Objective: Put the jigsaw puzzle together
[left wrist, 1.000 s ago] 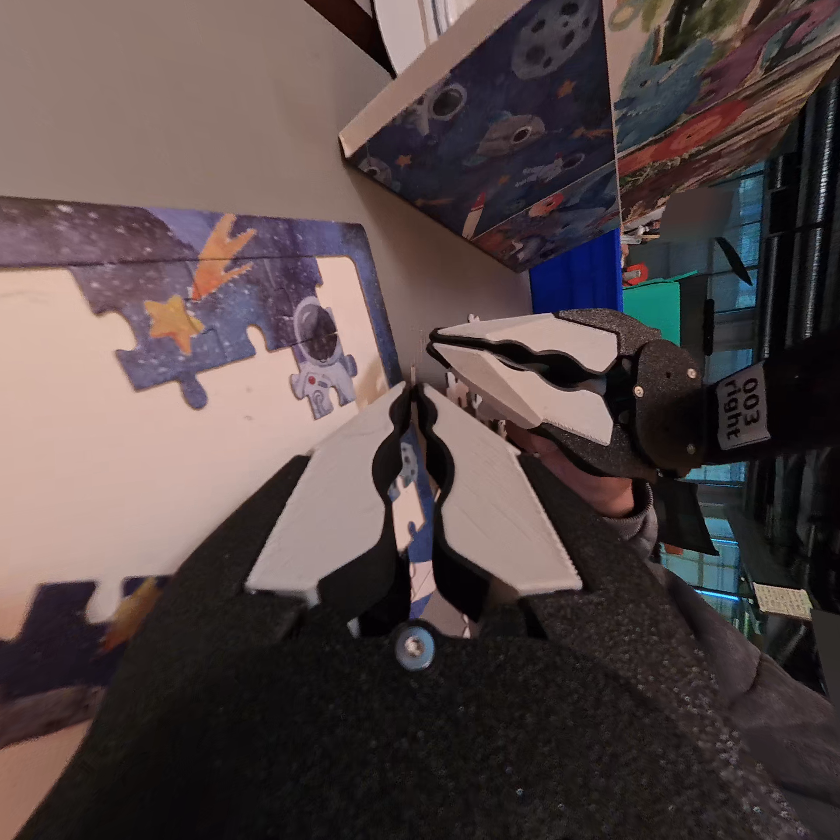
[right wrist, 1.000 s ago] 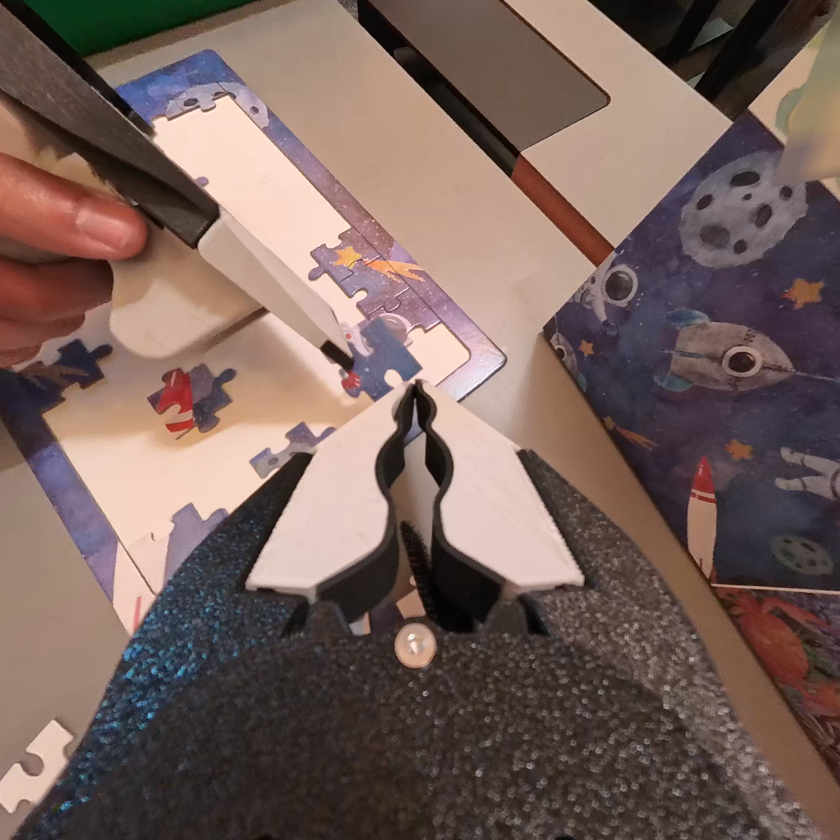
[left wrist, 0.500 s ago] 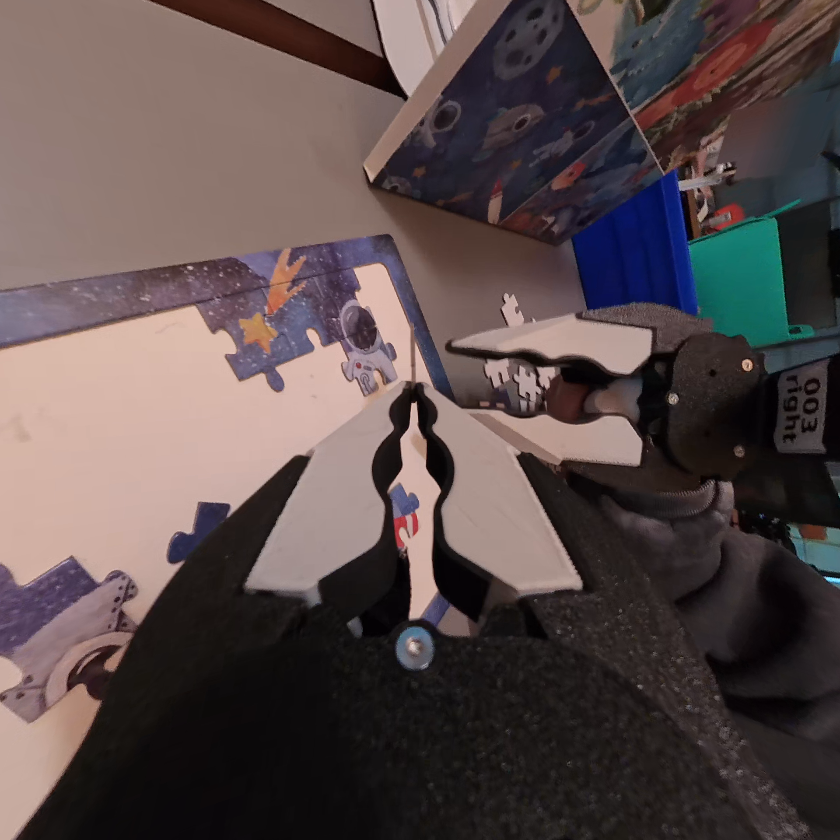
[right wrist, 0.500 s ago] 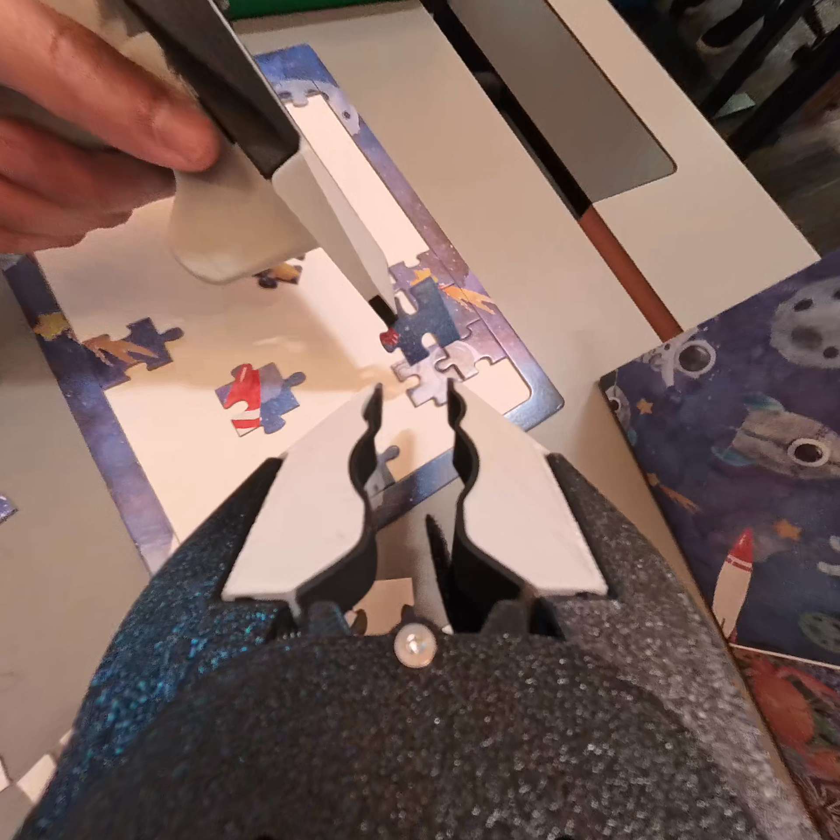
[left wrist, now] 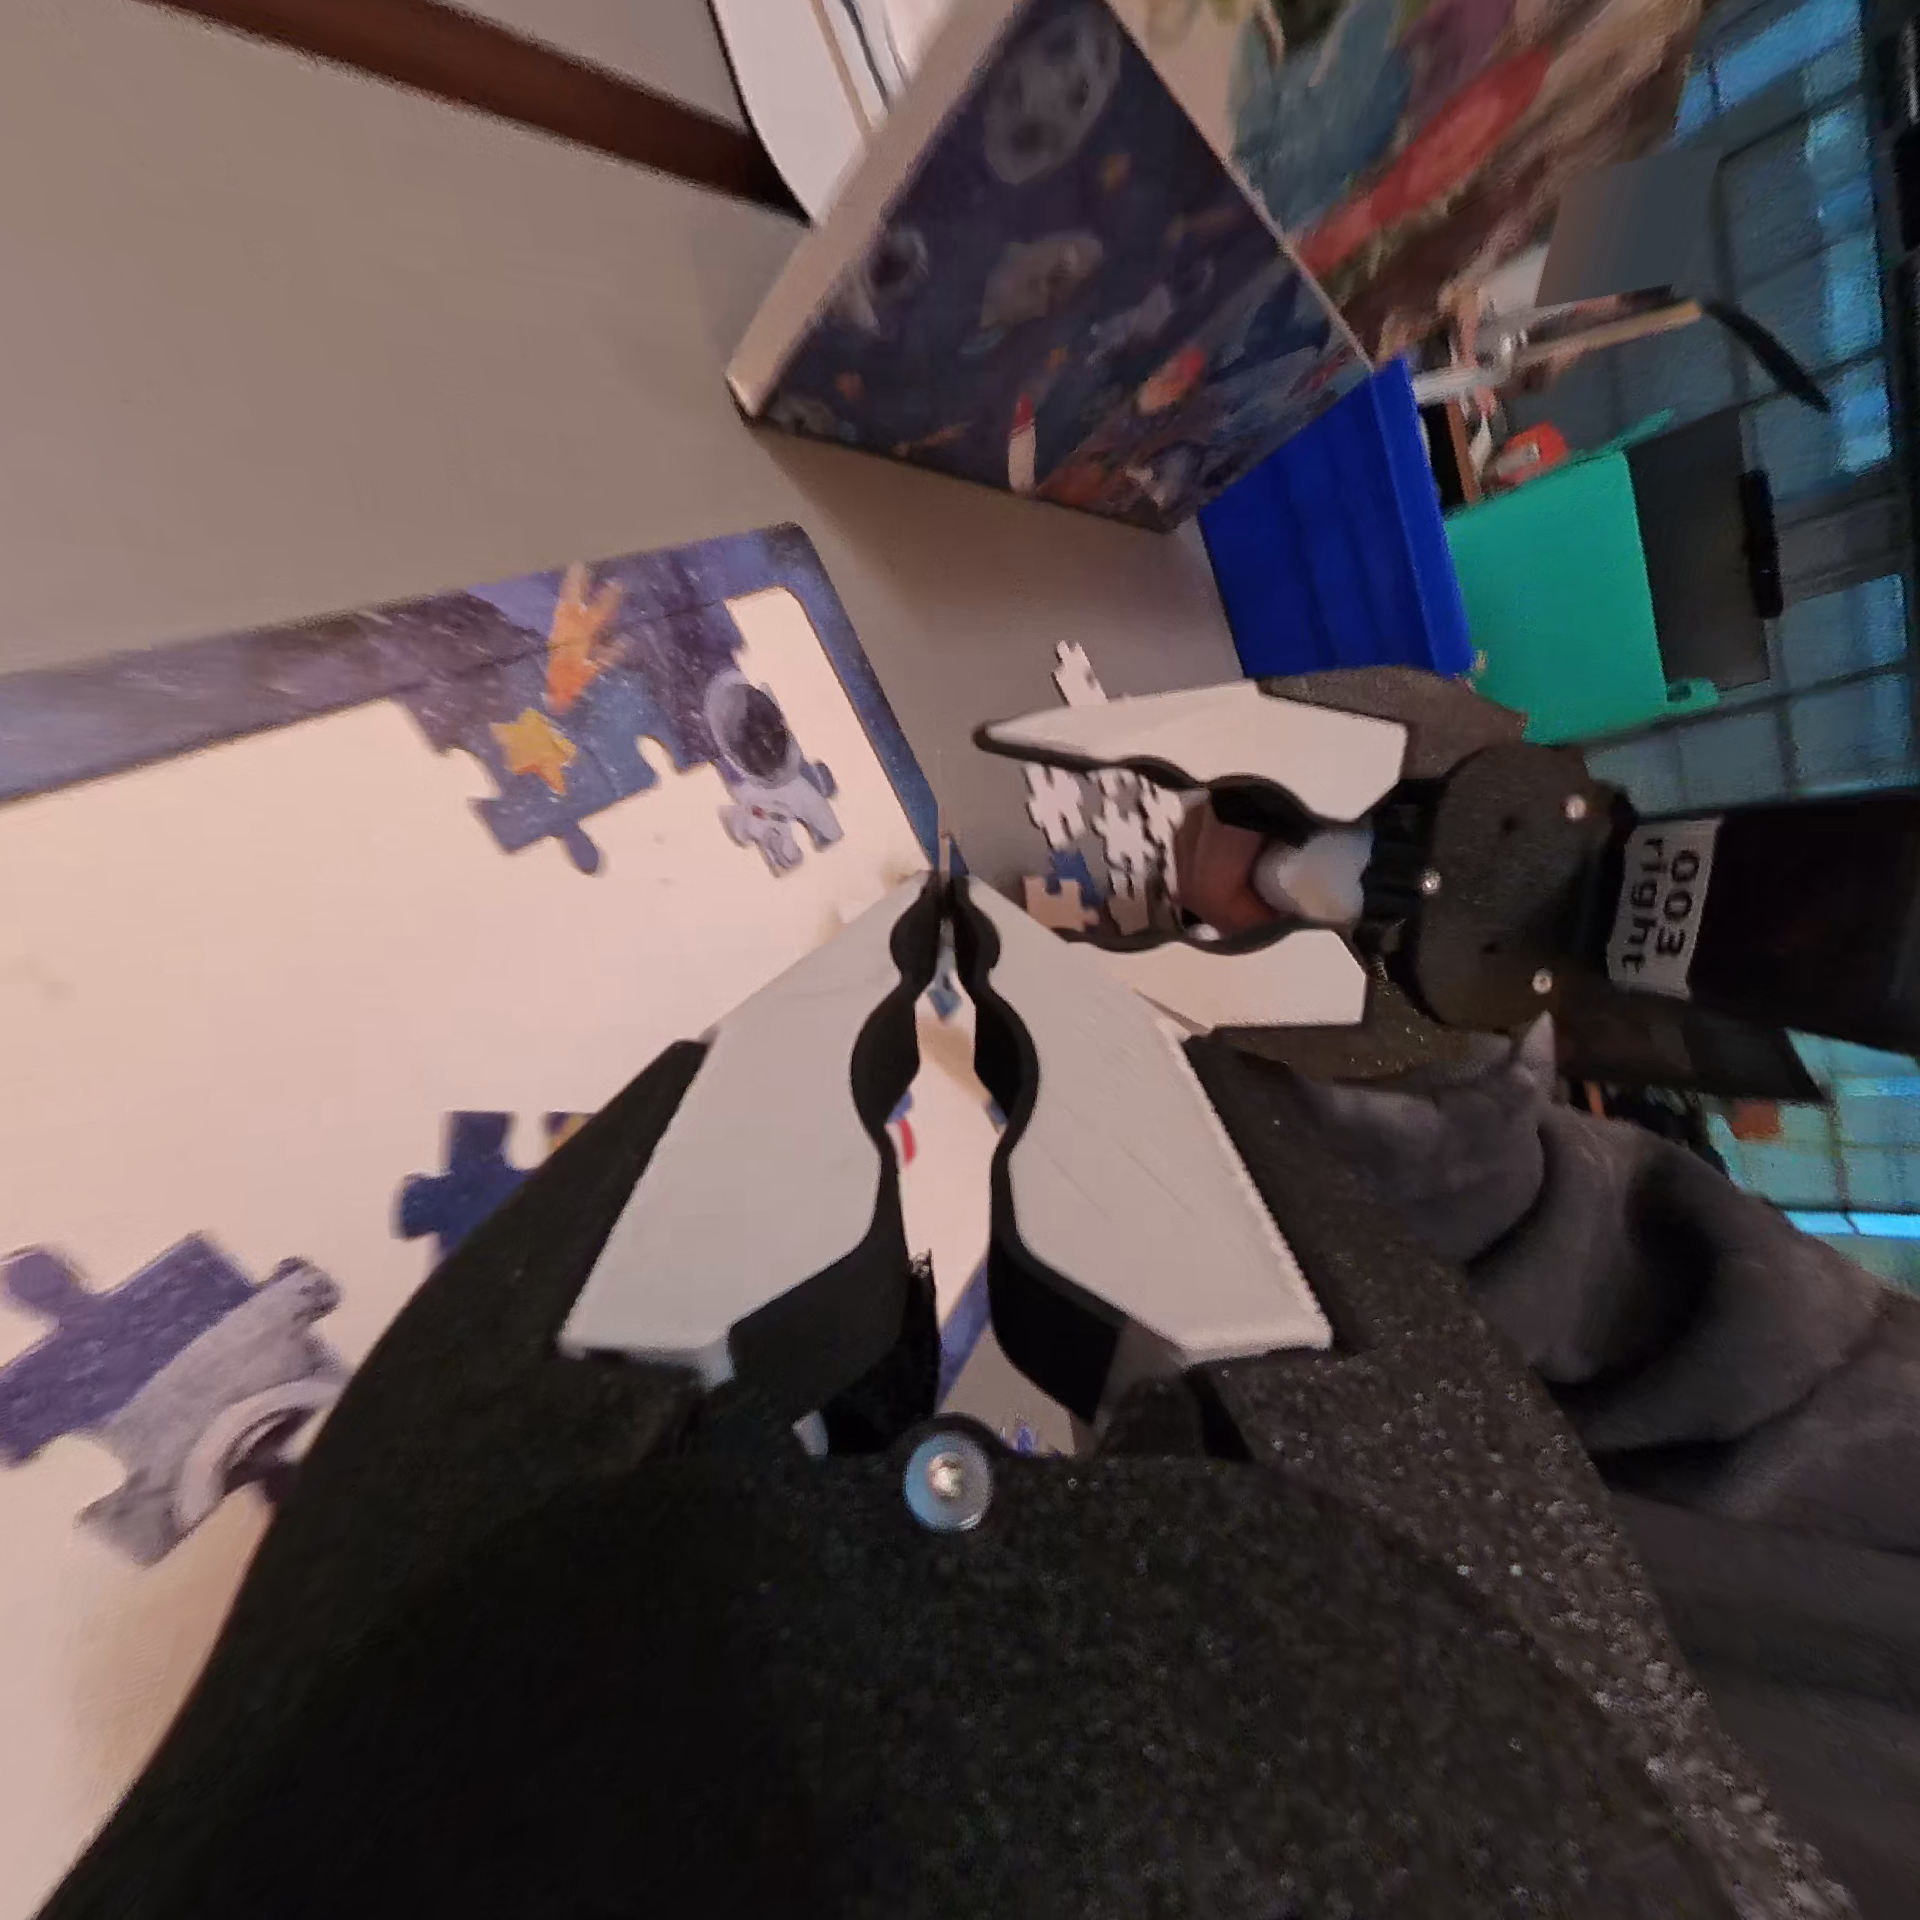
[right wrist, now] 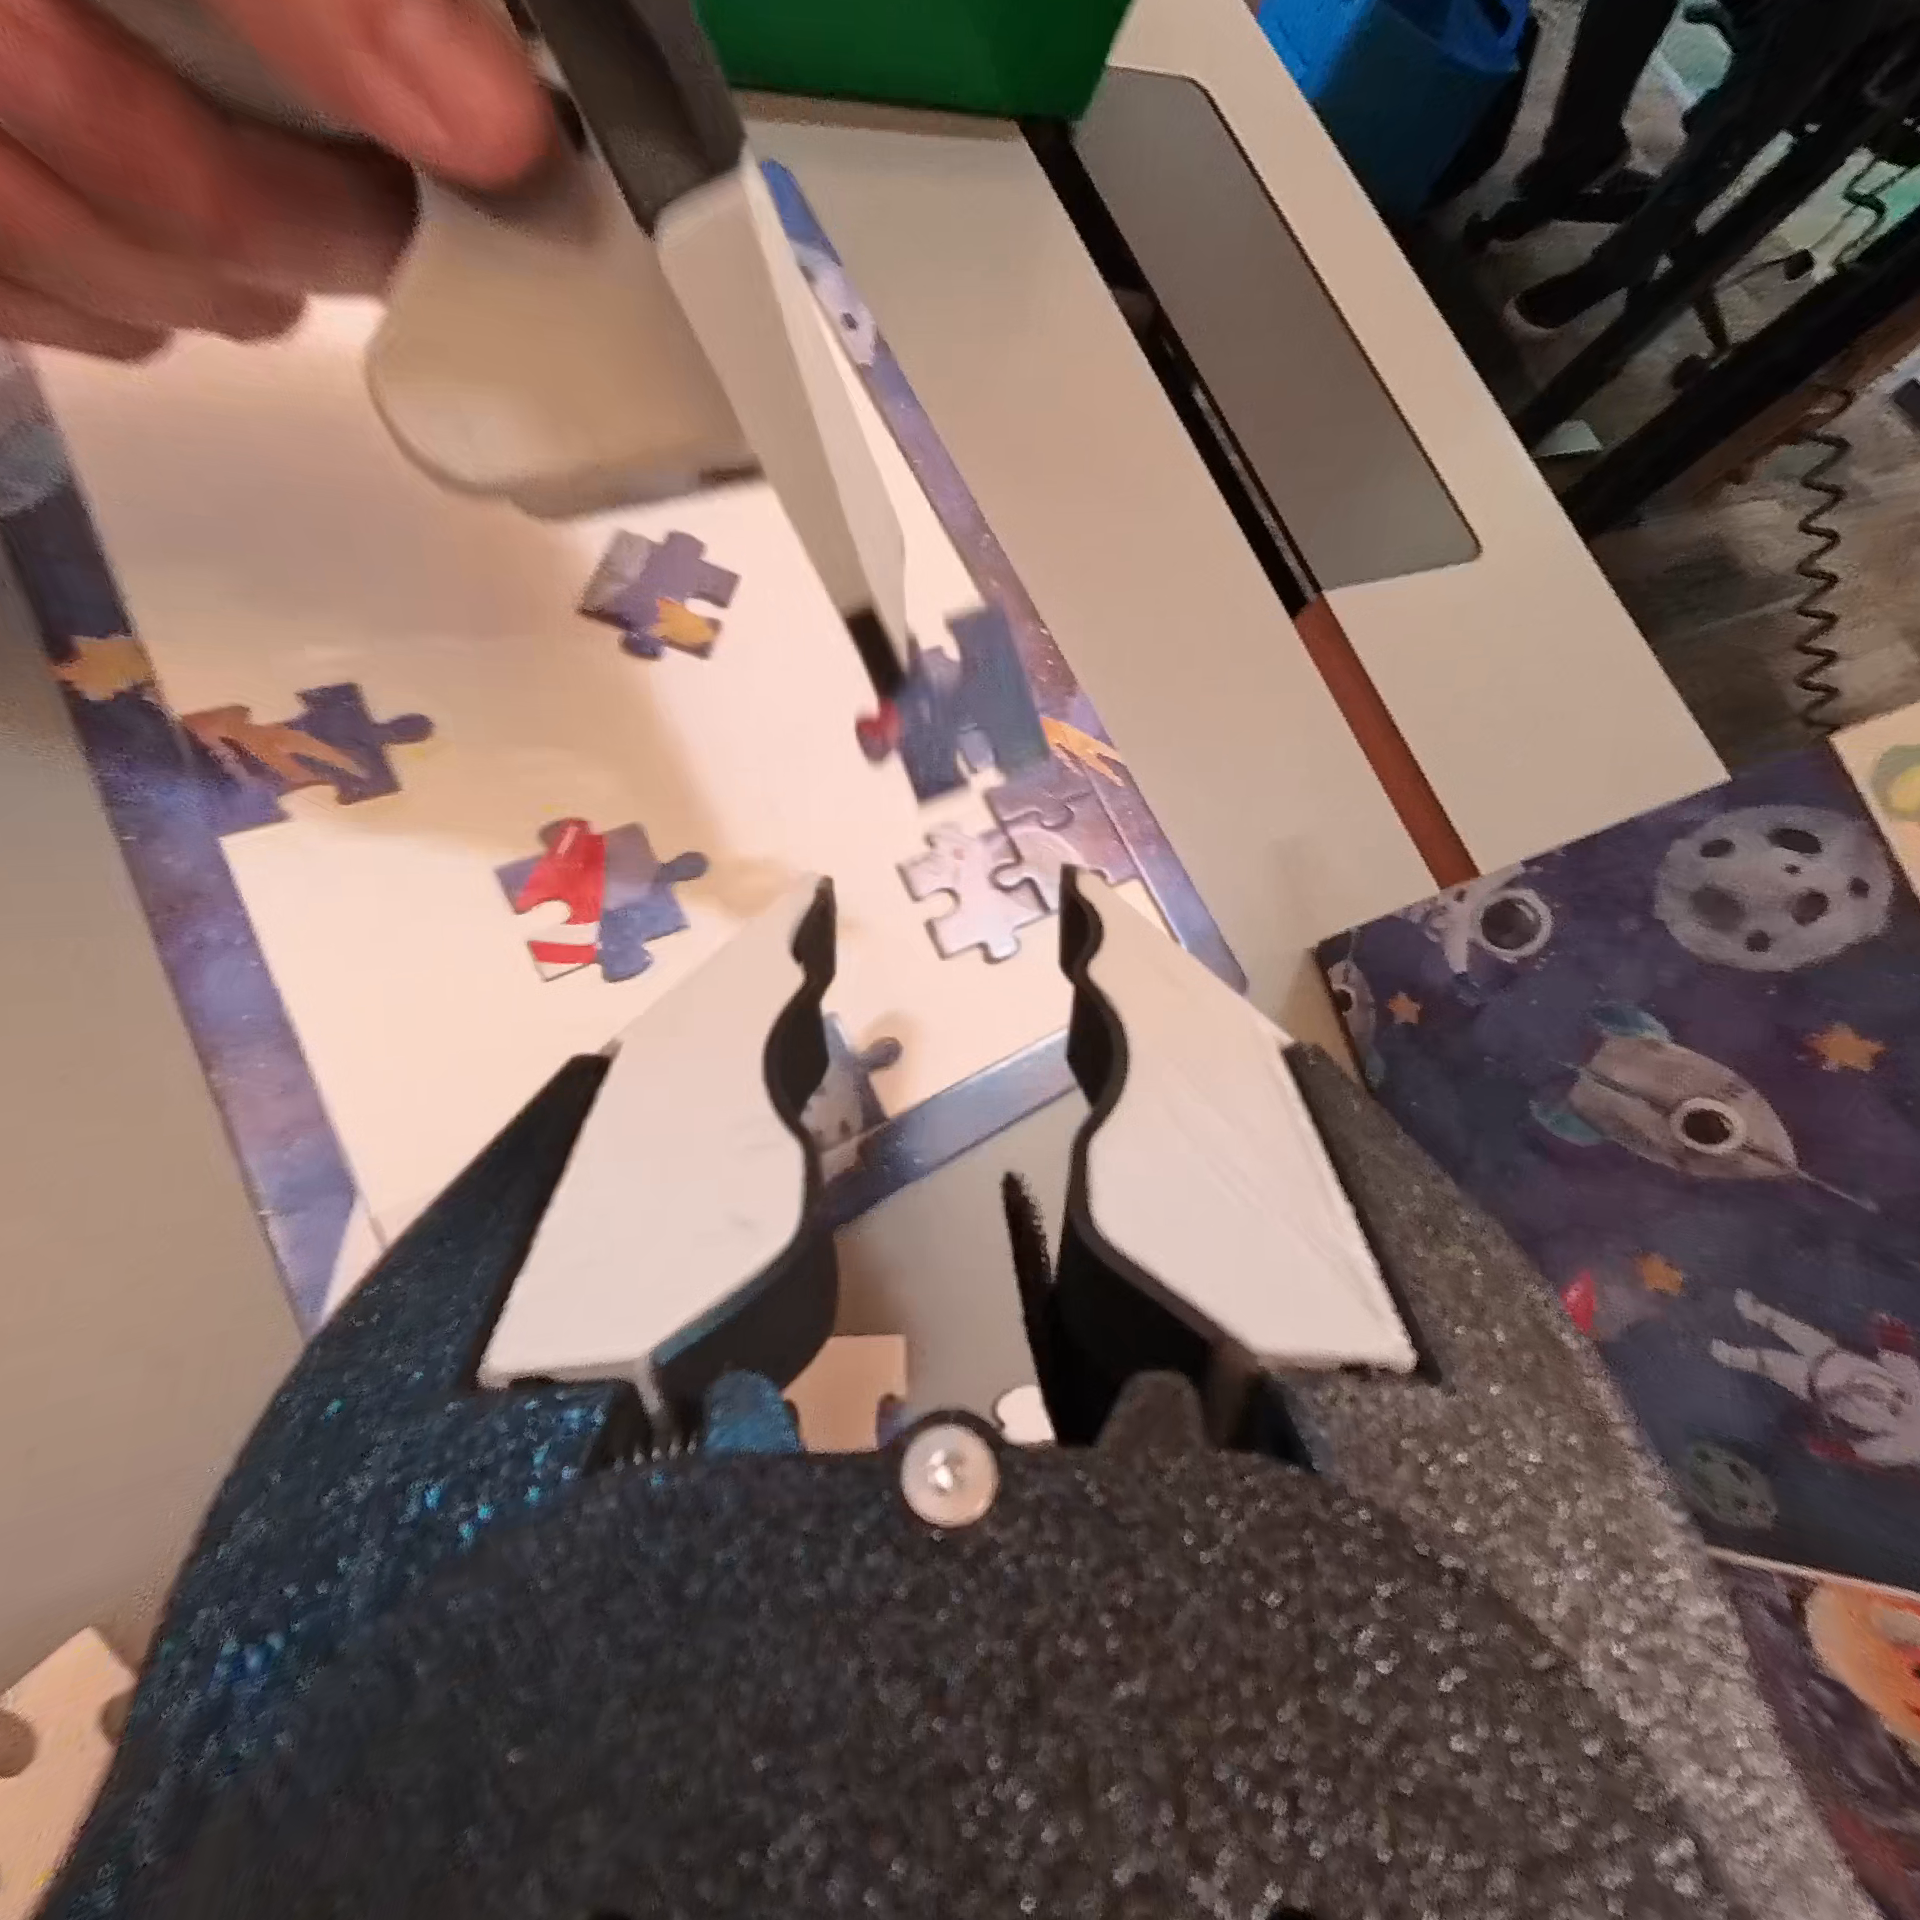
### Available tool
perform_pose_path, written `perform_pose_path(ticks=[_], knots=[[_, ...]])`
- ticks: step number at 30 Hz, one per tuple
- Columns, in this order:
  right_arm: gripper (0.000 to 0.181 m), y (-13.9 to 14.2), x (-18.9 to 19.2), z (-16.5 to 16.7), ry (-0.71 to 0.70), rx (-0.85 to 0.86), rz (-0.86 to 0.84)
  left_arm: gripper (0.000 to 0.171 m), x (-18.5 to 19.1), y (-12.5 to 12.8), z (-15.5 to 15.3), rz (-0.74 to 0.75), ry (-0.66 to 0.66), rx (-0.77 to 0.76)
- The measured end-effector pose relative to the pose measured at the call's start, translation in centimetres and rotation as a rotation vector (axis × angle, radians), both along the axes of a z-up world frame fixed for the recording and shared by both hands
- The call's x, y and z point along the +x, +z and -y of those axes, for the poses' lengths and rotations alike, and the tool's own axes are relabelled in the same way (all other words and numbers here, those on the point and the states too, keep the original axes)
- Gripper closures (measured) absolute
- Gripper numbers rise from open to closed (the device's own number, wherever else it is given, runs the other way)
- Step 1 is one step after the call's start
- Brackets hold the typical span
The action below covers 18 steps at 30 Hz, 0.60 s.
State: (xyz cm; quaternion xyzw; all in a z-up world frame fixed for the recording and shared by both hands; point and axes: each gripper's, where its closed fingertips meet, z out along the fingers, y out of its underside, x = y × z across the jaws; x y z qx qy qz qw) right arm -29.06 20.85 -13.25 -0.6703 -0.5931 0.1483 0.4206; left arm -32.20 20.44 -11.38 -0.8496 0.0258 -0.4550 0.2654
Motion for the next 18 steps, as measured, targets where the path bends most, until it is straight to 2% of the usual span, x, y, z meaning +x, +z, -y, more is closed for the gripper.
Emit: perform_pose_path(ticks=[3, 5, 14, 18], knots=[[0.139, -0.4, 0.7, -0.7, -0.036, -0.037, 0.011, 0.17, -2.6, -0.1, -0.9, -0.035, 0.1, 0.007], [0.143, -0.8, 1.2, -1.1, -0.068, -0.076, 0.014, 0.17, -2.8, -0.4, -0.6, -0.014, 0.088, -0.014], [0.148, -1.2, 3.5, -2.6, -0.126, -0.114, 0.044, 0.17, 1.0, -1.8, 0.6, -0.047, -0.047, -0.049], [0.149, -0.9, 3.7, -2.3, -0.106, -0.159, 0.02, 0.17, 2.9, -2.2, 0.7, 0.013, -0.067, -0.089]])
